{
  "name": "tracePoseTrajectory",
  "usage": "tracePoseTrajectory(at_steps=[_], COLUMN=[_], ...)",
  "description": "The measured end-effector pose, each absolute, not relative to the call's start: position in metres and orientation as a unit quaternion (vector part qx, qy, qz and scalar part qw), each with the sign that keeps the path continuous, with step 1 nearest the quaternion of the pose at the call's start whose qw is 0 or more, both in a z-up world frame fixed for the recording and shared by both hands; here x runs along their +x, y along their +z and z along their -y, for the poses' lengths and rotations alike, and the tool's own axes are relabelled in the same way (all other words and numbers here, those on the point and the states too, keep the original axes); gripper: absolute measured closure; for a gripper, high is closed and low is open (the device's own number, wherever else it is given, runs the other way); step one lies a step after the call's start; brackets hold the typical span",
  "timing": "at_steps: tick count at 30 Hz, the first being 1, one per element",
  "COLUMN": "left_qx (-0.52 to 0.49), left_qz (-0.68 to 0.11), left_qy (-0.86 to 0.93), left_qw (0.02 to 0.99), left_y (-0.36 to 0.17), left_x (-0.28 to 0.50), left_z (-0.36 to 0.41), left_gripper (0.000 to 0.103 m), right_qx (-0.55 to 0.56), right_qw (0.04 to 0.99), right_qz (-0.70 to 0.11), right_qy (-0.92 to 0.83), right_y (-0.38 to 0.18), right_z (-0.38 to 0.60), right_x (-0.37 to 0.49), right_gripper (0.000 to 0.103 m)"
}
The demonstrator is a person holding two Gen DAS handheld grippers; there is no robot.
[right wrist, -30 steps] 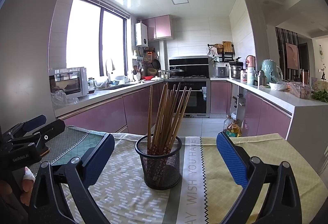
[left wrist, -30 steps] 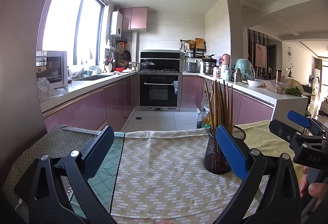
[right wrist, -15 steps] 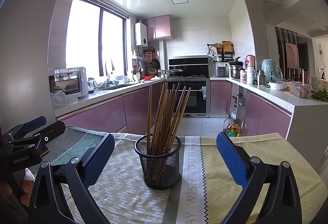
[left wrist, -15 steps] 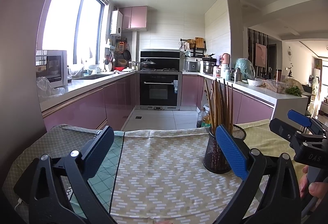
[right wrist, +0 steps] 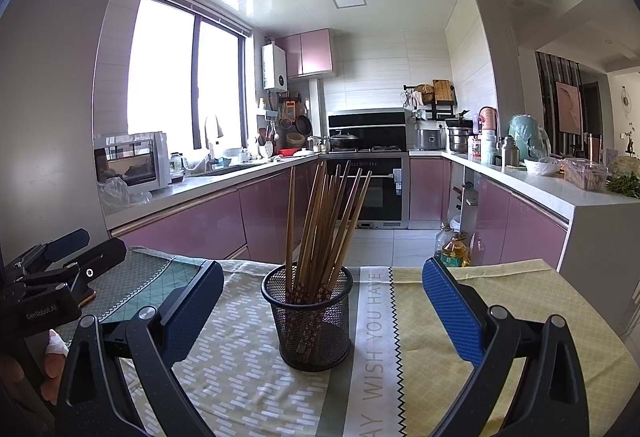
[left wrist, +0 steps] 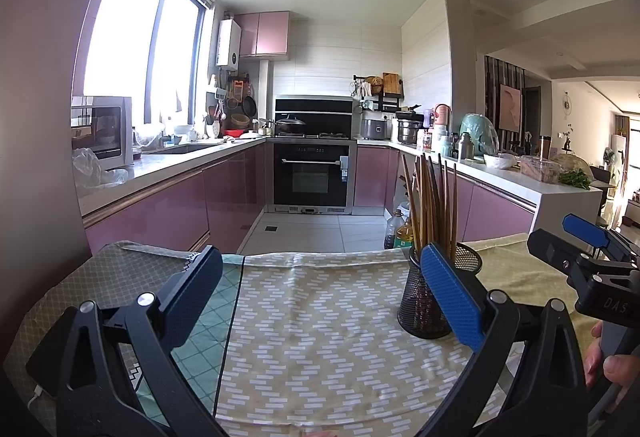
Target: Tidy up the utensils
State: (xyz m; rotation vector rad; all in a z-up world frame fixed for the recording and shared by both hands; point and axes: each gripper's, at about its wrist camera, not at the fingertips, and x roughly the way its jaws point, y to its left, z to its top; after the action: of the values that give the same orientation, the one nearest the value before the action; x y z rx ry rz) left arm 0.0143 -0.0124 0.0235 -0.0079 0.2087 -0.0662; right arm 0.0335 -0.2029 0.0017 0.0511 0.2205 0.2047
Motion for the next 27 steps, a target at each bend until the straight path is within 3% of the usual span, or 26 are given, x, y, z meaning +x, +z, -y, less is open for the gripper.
tracePoseTrajectory(at_steps=[27], left_qx=[-0.005], left_qz=[-0.105], left_qy=[-0.033], left_qw=[0.994], left_y=[0.0233], left_x=[0.0146], left_z=[0.0116], left_gripper=[0.005], right_qx=[0.027], right_qw=[0.988], right_qz=[-0.110], right_qy=[0.102], right_y=[0.0029], right_z=[0.2004], right_x=[0.0356], right_gripper=[0.007])
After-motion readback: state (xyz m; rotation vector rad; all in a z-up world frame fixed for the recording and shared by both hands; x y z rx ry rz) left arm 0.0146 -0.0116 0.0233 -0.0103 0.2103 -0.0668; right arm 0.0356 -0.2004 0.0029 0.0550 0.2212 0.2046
